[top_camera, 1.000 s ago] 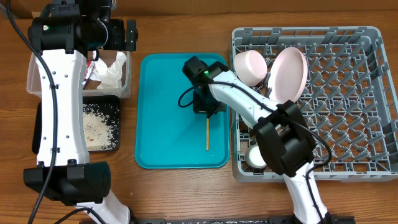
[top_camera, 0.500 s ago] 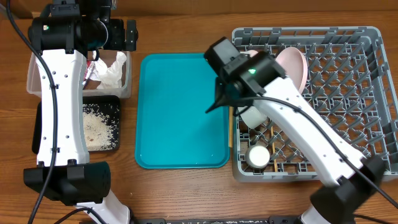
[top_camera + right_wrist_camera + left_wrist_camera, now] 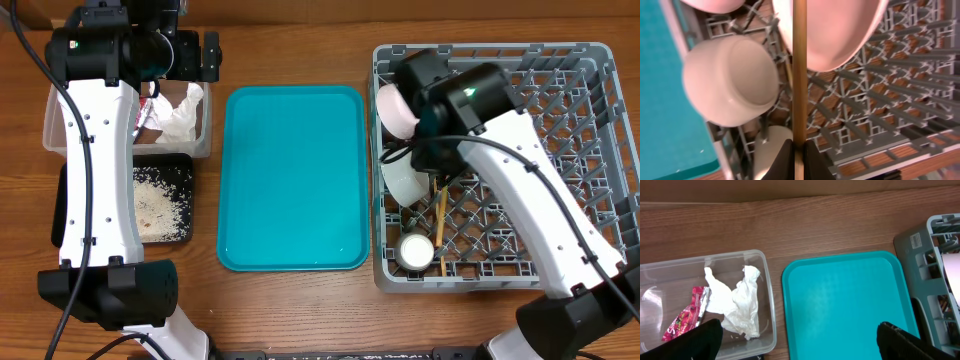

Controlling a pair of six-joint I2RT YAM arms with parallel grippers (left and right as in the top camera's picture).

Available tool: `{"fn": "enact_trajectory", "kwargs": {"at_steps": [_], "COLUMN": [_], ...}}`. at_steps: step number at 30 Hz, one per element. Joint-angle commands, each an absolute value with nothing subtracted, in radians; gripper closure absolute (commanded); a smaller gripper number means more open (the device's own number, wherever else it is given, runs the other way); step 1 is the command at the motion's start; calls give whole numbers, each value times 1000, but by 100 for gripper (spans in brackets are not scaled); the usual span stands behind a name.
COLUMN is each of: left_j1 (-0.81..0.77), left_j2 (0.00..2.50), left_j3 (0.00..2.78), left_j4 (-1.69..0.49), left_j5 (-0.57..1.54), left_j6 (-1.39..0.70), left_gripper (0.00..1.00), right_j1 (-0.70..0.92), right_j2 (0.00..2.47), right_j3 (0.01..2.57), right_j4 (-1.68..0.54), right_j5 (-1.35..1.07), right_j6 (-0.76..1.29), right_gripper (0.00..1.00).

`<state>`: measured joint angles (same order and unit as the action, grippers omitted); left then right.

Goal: Sort waste into correct bins and load items into the dishwasher
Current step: 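Carry the second chopstick into the dish rack and release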

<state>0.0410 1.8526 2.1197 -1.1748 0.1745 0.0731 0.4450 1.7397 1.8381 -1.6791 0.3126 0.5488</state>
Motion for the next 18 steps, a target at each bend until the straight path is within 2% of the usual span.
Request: {"fn": "enact_trajectory", "kwargs": {"at_steps": [1,10,15,18], "left_j1": [39,39,39,39], "left_j2": [1859,1859,1859,1859], "left_j3": [2135,2135,2135,2135], "left_j4": [-1171,-1171,-1171,-1171], "left_j5": [168,168,168,168], "left_j6": [67,67,67,67], "left_gripper": [0,0,0,0], "right_j1": [437,355,324,333], "right_j2": [1718,1719,1718,1713], "right_j3": [1795,1518,1474,1527], "right_j4": [-1666,-1485,-1441,-1475], "right_j5": [340,369,361,358], "right_j6": [490,384,385,385], "right_gripper": [96,96,75,71]}}
